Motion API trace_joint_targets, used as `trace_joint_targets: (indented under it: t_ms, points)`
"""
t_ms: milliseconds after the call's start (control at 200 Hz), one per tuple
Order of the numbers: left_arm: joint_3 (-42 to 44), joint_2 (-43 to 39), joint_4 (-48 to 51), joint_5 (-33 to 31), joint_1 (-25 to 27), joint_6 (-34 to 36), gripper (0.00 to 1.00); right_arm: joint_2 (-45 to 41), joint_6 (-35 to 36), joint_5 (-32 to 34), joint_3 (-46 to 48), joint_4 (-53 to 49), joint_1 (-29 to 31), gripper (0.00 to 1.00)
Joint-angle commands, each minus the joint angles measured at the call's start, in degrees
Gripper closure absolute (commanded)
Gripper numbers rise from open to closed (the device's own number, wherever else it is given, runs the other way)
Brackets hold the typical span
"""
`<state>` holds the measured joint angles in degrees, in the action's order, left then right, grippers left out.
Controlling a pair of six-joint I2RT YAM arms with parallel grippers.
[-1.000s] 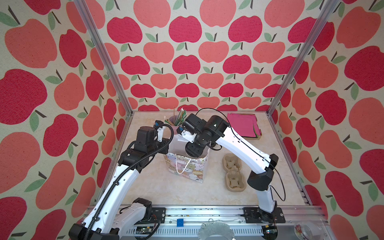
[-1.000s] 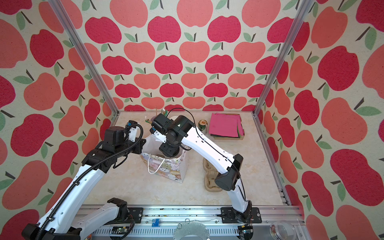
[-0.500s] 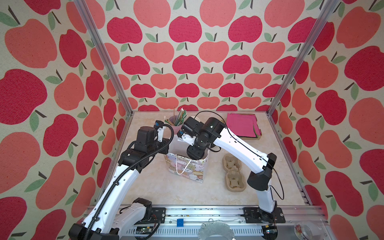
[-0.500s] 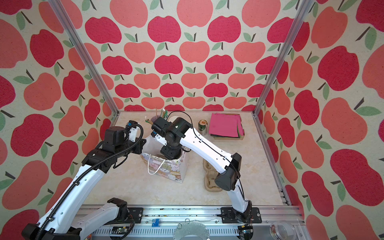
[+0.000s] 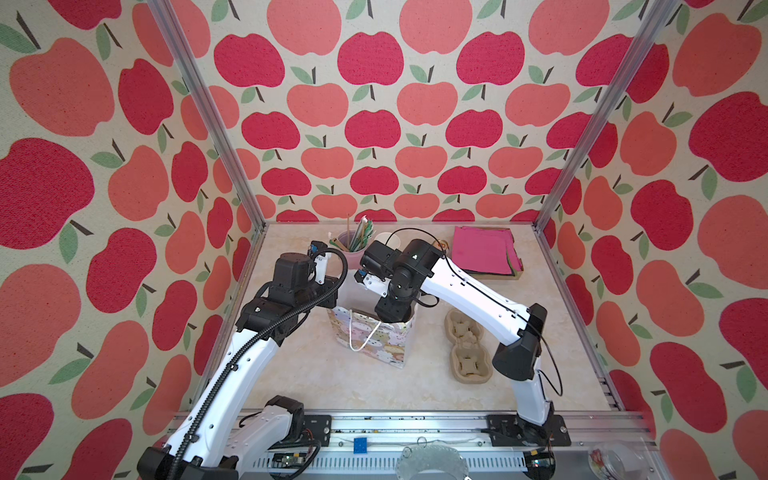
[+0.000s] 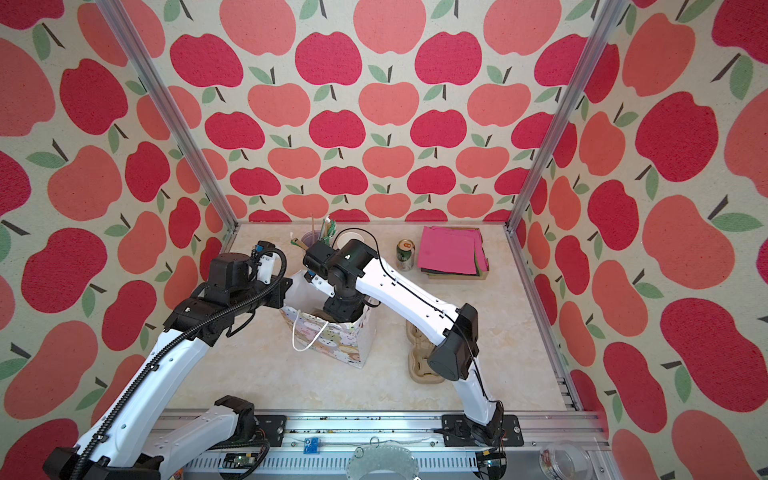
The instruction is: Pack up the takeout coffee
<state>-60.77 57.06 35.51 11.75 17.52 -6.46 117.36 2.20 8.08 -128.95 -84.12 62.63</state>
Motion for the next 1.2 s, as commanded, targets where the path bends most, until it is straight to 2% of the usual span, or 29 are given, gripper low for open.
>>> trace_joint_targets:
  t_ms: [0,1196]
  points:
    - [-0.58,-0.2,1.06,-1.03,0.24,0.83,1.0,0.76,0.97,-0.42,1.3,-0.73,0.21,0.36]
    - [-0.13,-0.47,1.06,-1.03,0.32,0.66,1.0,2.89,0.5,-1.74,8.18,3.24,-0.38,0.35]
